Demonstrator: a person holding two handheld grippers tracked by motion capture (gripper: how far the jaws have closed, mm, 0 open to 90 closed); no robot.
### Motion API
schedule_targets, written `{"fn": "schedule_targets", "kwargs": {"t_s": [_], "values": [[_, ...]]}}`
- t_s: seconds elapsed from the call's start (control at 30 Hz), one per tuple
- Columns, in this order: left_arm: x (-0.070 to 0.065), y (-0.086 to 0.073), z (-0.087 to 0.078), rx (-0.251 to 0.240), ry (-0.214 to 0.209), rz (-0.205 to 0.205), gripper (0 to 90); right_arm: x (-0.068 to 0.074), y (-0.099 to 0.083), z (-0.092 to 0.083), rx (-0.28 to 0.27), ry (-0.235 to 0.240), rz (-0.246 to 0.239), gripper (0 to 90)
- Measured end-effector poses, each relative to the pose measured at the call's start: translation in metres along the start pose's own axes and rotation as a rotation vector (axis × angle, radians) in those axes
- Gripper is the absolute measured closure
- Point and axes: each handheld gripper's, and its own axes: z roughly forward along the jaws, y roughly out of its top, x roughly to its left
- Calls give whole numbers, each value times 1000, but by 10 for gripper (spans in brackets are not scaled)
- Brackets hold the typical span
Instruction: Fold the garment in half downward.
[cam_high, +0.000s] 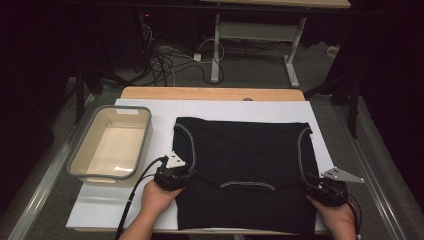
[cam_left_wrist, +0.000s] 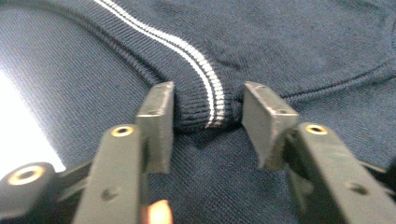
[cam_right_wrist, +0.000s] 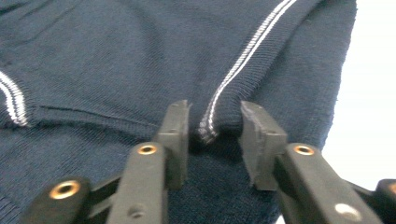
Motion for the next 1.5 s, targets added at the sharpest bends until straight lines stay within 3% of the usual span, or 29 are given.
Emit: {"fn": "schedule_targets", "kwargs": {"t_s": [0.13,0.27,0.47,0.53,0.63,0.7,0.87,1.1,1.5], "values": [[-3,-1,-1,-7,2,30,685,1,0,0,-3,21,-17,765],[-7,-2,-3,-28,25,60,736,3,-1,-2,-13,20,-41,793],[-6,-8,-11,-118,4,61,742,4,-4,-8,-84,14,-55,797],[-5,-9,-13,-132,-11,58,742,4,-4,-9,-90,18,-54,797],[-5,-11,-18,-144,-34,23,743,6,-4,-12,-118,6,-74,798],[-7,-11,-22,-139,-35,29,743,7,-4,-16,-129,7,-71,797],[-9,-10,-35,-179,-67,14,743,6,-4,-29,-165,17,-67,796],[-19,-16,-49,-175,-59,49,742,11,-8,-47,-178,14,-93,796],[-35,-32,-64,-152,-82,75,742,19,-20,-67,-173,12,-112,796]]}}
